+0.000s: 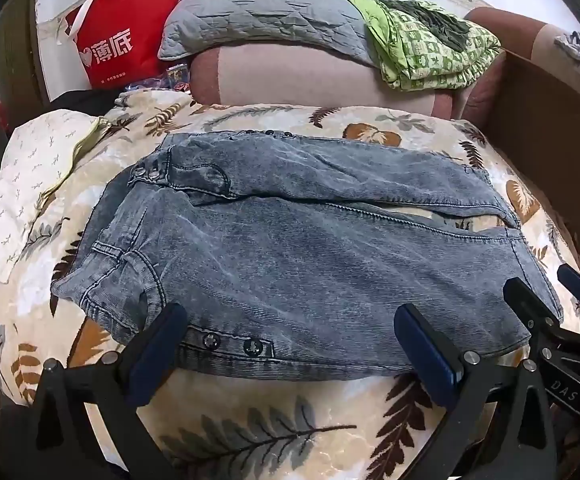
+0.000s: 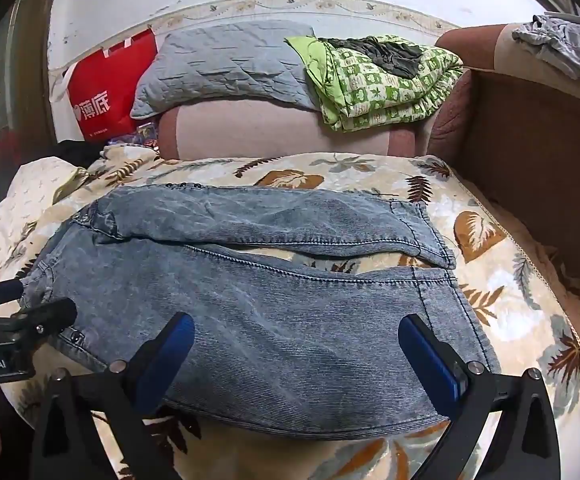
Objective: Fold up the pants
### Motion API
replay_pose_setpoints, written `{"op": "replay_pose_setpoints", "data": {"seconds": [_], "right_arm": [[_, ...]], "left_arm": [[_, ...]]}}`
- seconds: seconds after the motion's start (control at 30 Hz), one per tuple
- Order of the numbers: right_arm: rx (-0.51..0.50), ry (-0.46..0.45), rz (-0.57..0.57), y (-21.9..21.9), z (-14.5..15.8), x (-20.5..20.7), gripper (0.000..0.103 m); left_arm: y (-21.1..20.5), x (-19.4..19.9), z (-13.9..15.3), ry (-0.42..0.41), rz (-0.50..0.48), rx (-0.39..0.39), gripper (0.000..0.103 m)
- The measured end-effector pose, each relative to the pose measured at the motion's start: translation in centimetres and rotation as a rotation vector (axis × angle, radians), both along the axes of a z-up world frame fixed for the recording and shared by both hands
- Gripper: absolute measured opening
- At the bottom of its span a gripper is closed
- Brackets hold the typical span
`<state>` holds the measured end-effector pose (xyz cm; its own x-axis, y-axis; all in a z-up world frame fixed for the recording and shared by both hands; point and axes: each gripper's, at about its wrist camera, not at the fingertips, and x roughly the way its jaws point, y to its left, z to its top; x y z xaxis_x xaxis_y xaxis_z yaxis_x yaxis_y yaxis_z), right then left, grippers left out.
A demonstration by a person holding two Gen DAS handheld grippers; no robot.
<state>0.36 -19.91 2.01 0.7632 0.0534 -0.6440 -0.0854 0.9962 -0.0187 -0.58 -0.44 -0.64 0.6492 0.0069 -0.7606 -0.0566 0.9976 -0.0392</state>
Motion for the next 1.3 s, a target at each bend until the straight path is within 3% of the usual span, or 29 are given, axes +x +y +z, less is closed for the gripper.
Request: {"op": "replay_pose_setpoints", "data": {"seconds": [1.3], "right_arm": [[0.006, 0.002, 0.004, 0.09, -0.01, 0.04, 0.103]], "left_arm": [[0.31, -0.21, -0.72, 0.023, 0.006, -0.011, 0.103]]}}
